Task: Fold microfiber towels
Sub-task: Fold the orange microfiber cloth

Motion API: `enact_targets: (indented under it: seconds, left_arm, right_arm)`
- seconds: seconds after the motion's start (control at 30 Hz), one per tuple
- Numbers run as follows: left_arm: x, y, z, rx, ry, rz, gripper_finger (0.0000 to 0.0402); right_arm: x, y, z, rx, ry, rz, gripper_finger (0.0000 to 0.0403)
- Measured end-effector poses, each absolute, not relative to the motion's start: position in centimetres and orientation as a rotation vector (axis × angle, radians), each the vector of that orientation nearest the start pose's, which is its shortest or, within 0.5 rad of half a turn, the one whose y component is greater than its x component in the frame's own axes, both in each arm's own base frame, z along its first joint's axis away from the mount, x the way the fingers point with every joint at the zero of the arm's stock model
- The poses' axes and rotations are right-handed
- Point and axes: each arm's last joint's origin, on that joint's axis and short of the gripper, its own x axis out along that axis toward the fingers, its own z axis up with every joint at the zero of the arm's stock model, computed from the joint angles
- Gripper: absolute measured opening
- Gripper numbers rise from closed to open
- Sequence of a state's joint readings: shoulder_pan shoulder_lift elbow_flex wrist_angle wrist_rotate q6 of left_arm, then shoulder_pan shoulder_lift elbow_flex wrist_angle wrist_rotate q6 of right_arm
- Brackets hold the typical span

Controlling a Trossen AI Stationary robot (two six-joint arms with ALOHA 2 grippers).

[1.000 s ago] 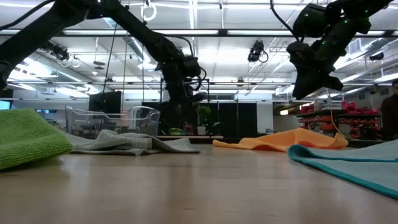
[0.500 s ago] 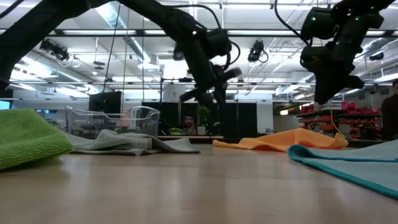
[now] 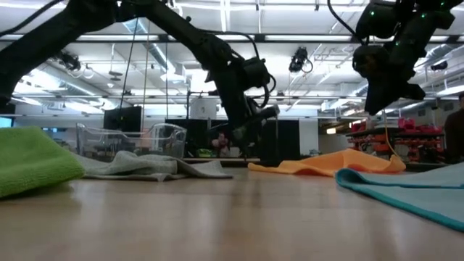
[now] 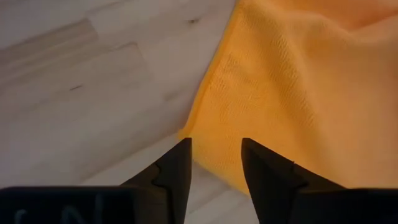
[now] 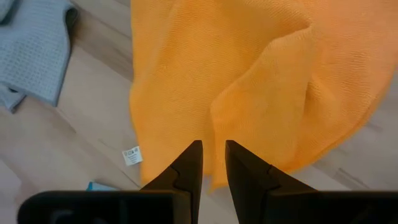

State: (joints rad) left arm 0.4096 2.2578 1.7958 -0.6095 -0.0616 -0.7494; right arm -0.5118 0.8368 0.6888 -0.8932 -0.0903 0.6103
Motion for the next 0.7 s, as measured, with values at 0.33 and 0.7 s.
enact_targets:
  seconds: [0.33, 0.7]
  left_arm:
    - [43.7, 19.8, 16.7, -0.885, 0.867, 0.795, 0.0151]
    - [43.5, 19.5, 16.6, -0.894, 0.902, 0.781, 0.0143]
  right_arm:
    - [13.3, -6.0, 24.1, 0.868, 0.851, -0.643, 0.0077]
    - [14.4, -5.2, 24.6, 0.889, 0.775, -0.580, 0.0077]
